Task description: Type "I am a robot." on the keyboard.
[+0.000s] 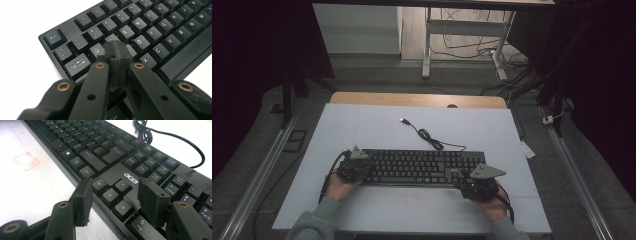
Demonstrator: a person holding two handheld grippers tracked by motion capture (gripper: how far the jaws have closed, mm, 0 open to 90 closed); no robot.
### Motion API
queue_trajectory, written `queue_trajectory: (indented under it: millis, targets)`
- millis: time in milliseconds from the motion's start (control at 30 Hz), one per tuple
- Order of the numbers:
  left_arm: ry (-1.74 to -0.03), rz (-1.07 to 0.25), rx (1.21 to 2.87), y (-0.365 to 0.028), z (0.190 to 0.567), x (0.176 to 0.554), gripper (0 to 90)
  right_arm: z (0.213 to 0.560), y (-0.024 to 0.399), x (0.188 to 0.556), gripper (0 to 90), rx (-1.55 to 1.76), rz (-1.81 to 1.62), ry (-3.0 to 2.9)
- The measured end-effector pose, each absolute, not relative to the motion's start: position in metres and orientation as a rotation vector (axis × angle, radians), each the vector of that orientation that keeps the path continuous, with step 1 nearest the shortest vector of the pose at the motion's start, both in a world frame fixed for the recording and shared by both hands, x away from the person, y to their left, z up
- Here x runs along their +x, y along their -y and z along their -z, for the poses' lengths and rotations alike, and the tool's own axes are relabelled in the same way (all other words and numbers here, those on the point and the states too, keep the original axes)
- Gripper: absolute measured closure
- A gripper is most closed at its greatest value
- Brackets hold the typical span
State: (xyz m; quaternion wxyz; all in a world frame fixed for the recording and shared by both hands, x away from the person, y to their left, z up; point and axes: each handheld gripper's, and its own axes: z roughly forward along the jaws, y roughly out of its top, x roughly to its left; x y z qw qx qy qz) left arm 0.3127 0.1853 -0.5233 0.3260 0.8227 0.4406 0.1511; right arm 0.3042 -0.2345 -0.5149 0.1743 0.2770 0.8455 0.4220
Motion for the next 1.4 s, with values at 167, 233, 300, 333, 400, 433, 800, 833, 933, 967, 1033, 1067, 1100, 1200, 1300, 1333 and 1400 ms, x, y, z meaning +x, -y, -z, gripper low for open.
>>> queue_trajectory:
  millis: [167,233,300,333,400,433,800,833,933,967,1033,1067,1100,1200,1300,1333,1400]
  targets:
    - [-1.138,-0.402,2.119,-0.187,0.518,0.310,88.7,0.515,0.235,0.304,45.8,0.786,-1.191,-2.393]
    - [-1.128,-0.405,2.102,-0.188,0.516,0.308,88.0,0.515,0.235,0.304,45.7,0.784,-1.191,-2.394]
    - [-1.124,-0.405,2.085,-0.189,0.513,0.307,84.1,0.515,0.235,0.305,45.7,0.784,-1.196,-2.395]
    - [-1.128,-0.403,2.073,-0.190,0.512,0.306,80.5,0.515,0.235,0.304,45.7,0.786,-1.195,-2.395]
    - [-1.132,-0.404,2.039,-0.191,0.509,0.304,72.2,0.515,0.236,0.304,45.7,0.782,-1.195,-2.394]
    - [-1.131,-0.401,2.020,-0.192,0.507,0.302,67.2,0.514,0.236,0.304,45.7,0.782,-1.197,-2.393]
    - [-1.093,-0.362,2.005,-0.191,0.493,0.291,40.2,0.513,0.236,0.304,45.6,0.799,-1.248,-2.380]
    - [-1.091,-0.358,2.009,-0.191,0.492,0.291,39.1,0.512,0.237,0.303,45.6,0.812,-1.242,-2.371]
    - [-1.086,-0.347,2.012,-0.193,0.492,0.290,36.5,0.510,0.238,0.303,45.6,0.820,-1.288,-2.360]
    - [-1.087,-0.342,2.010,-0.194,0.491,0.290,35.9,0.509,0.238,0.302,45.6,0.822,-1.300,-2.356]
    - [-1.090,-0.338,2.007,-0.195,0.492,0.291,35.0,0.507,0.238,0.302,45.6,0.823,-1.303,-2.350]
    - [-1.094,-0.337,2.006,-0.196,0.492,0.290,34.6,0.508,0.238,0.303,45.6,0.828,-1.323,-2.338]
    - [-1.096,-0.338,2.008,-0.196,0.492,0.290,34.4,0.507,0.239,0.303,45.6,0.830,-1.316,-2.344]
    - [-1.095,-0.342,2.014,-0.198,0.492,0.288,34.0,0.507,0.238,0.304,45.6,0.825,-1.313,-2.344]
    - [-1.091,-0.342,2.022,-0.198,0.493,0.287,33.9,0.507,0.236,0.304,45.6,0.817,-1.319,-2.343]
    - [-1.092,-0.343,2.026,-0.199,0.493,0.287,33.8,0.506,0.235,0.304,45.6,0.810,-1.319,-2.349]
    - [-1.093,-0.343,2.027,-0.199,0.494,0.287,33.7,0.506,0.233,0.304,45.6,0.805,-1.326,-2.346]
